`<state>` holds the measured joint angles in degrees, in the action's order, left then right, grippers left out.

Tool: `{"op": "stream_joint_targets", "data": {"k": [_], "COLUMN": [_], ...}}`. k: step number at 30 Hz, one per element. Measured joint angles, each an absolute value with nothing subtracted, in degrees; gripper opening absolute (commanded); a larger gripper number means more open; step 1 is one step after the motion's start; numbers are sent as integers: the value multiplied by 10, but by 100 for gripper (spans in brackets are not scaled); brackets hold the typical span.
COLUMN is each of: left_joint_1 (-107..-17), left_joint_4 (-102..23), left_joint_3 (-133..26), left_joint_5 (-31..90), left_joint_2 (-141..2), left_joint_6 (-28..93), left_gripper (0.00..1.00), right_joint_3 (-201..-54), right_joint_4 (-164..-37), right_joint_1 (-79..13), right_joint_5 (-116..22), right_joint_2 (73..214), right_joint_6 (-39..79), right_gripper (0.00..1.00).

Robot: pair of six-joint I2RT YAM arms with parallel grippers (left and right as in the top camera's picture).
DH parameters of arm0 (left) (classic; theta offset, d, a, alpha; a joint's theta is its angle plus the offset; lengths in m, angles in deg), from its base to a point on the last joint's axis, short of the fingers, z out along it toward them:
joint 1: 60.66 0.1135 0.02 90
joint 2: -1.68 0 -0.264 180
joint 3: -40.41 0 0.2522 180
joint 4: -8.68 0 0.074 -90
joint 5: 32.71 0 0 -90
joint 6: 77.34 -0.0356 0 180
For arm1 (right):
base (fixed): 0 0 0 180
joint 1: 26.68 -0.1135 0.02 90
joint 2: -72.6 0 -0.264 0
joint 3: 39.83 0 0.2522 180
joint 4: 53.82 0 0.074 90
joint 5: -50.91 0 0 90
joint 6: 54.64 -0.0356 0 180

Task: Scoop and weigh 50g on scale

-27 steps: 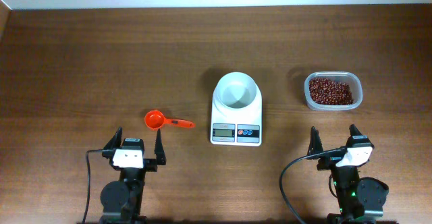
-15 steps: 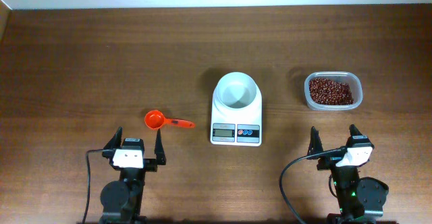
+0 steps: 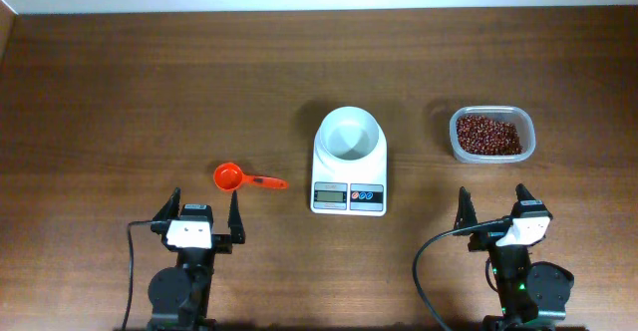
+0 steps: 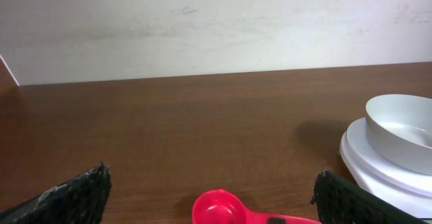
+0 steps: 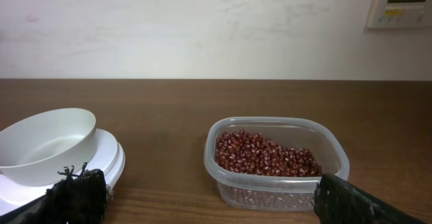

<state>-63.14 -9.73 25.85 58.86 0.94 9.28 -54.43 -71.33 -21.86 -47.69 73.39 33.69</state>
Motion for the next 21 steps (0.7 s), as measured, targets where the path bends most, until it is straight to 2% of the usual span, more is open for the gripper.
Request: {"op": "stream_joint_targets", "data": {"k": [21], "left_joint_1": [-631], "left_joint_4": [-96], "left_joint_3": [259], "left_joint_5": [600], "left_joint_2": [9], "left_joint_6": [83], "left_gripper": [99], "right_joint_3": [-544], "right_joint_4": [-713], "right_joint_1": [-219], "right_joint_5": [-477], "right_joint_2": [734], "right_joint_6": [337], "right_gripper": [99]}}
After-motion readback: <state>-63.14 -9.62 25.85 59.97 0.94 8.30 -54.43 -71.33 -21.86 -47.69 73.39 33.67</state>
